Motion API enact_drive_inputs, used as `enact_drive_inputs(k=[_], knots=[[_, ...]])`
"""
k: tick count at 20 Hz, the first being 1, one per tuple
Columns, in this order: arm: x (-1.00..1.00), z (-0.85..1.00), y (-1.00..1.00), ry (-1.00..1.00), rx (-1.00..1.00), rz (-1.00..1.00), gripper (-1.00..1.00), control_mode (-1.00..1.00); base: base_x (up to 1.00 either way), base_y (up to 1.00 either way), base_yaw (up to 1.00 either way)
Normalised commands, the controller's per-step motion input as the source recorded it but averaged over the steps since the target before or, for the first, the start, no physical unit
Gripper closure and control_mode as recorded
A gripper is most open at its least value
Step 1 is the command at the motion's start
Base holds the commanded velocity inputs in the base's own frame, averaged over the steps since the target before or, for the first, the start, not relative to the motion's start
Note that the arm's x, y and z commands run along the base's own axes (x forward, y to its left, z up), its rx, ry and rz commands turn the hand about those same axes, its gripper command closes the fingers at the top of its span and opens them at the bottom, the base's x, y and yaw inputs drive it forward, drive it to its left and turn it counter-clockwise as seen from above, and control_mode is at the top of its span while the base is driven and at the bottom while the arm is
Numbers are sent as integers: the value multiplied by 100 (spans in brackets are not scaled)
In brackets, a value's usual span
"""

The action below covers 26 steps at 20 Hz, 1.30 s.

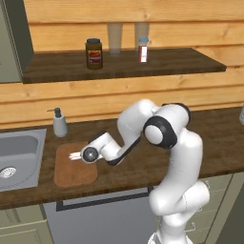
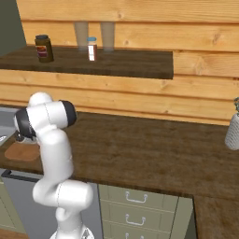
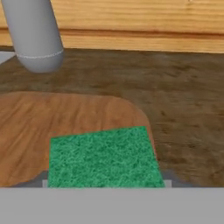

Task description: Pick up the sponge from the counter and clean the cutting board by briefly scrubbing or pressing down on the cutting board. Once finished, release the sponge.

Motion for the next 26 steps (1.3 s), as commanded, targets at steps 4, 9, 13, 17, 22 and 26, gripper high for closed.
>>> enact_drive_inputs(k=[4, 9, 13, 17, 22, 26], knots=[[69, -39, -33, -13, 3, -2, 100, -100, 0, 0, 0], [59, -48, -46, -8, 7, 0, 100, -100, 0, 0, 0], [38, -15, -26, -4, 4, -2, 100, -100, 0, 0, 0], [19, -11, -4, -6, 0, -2, -100, -100, 0, 0, 0], [0, 0, 0, -1, 1, 0, -100, -100, 0, 0, 0], [0, 1, 0, -4, 0, 0, -100, -100, 0, 0, 0]])
